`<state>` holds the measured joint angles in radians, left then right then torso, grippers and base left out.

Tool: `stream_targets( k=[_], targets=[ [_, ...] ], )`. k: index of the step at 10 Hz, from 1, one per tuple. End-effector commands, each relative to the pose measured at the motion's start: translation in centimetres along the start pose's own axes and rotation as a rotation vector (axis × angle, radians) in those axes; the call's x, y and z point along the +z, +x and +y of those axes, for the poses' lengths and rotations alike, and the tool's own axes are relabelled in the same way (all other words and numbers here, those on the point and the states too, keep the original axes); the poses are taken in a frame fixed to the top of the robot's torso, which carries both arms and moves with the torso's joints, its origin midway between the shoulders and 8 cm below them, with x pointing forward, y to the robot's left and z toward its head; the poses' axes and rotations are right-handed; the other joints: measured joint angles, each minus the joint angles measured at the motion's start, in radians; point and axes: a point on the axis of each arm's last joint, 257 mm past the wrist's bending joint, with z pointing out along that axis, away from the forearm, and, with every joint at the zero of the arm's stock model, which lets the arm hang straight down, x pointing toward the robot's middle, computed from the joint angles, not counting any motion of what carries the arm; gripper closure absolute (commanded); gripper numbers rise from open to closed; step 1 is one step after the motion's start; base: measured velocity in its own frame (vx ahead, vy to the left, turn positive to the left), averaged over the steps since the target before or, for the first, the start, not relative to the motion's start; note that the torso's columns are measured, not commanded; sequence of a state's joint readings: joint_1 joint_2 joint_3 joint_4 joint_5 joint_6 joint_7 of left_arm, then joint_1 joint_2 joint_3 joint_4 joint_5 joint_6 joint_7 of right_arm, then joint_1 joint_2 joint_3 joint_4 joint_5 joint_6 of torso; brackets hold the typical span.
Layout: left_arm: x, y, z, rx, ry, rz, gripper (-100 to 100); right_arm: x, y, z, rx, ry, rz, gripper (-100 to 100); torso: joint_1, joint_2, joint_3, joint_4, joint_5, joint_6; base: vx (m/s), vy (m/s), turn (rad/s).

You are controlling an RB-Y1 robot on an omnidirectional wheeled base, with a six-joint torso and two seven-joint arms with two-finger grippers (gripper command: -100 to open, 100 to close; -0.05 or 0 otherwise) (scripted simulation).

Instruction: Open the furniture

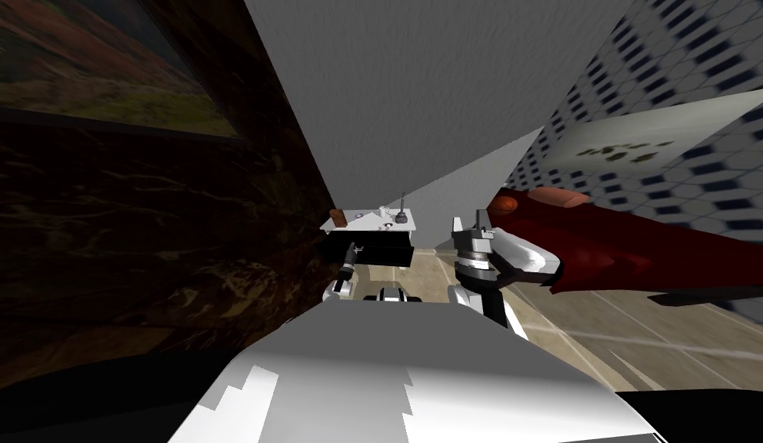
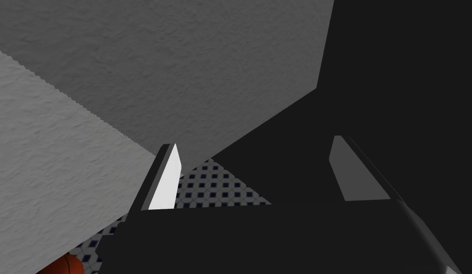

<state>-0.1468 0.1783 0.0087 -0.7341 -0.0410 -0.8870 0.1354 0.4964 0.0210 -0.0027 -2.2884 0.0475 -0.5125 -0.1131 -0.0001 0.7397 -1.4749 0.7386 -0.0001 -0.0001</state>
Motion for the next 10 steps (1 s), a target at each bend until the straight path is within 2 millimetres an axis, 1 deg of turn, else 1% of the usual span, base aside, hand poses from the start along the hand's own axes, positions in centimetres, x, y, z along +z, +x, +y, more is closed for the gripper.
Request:
stream_targets(
  k=[1, 2, 3, 4, 5, 10],
  targets=[
    [2.7, -0.5, -1.1, -0.004, -0.003, -0.002, -100, 0.0, 0.0, 0.0, 0.0, 0.0, 0.0, 0, -0.002, 0.0, 0.0, 0.001, 0.0, 0.0, -0.099, -0.02, 0.0],
    [3.6, -0.7, -1.6, -0.005, -0.002, -0.003, -100, 0.0, 0.0, 0.0, 0.0, 0.0, 0.0, 0, -0.002, 0.002, 0.001, 0.002, -0.002, 0.0, -0.1, -0.012, -0.002],
    [3.6, -0.7, -1.6, -0.005, -0.002, -0.003, -100, 0.0, 0.0, 0.0, 0.0, 0.0, 0.0, 0, -0.003, 0.004, 0.002, 0.005, -0.003, 0.001, -0.069, -0.007, -0.001],
    [2.9, -0.7, -0.8, -0.006, -0.02, -0.006, -100, 0.0, 0.0, 0.0, 0.0, 0.0, 0.0, 0, -0.004, 0.005, 0.003, 0.006, -0.003, 0.0, -0.022, 0.0, 0.001],
    [2.8, -0.7, -0.5, -0.006, -0.028, -0.007, 0, 0.0, 0.0, 0.0, 0.0, 0.0, 0.0, 0, -0.004, 0.003, 0.002, 0.004, -0.003, 0.0, 0.0, 0.0, 0.0],
    [2.4, -0.7, 0.1, -0.007, -0.044, -0.009, 0, 0.0, 0.0, 0.0, 0.0, 0.0, 0.0, 0, 0.0, -0.001, -0.001, 0.0, 0.0, 0.0, 0.0, 0.0, 0.0]
  ],
)
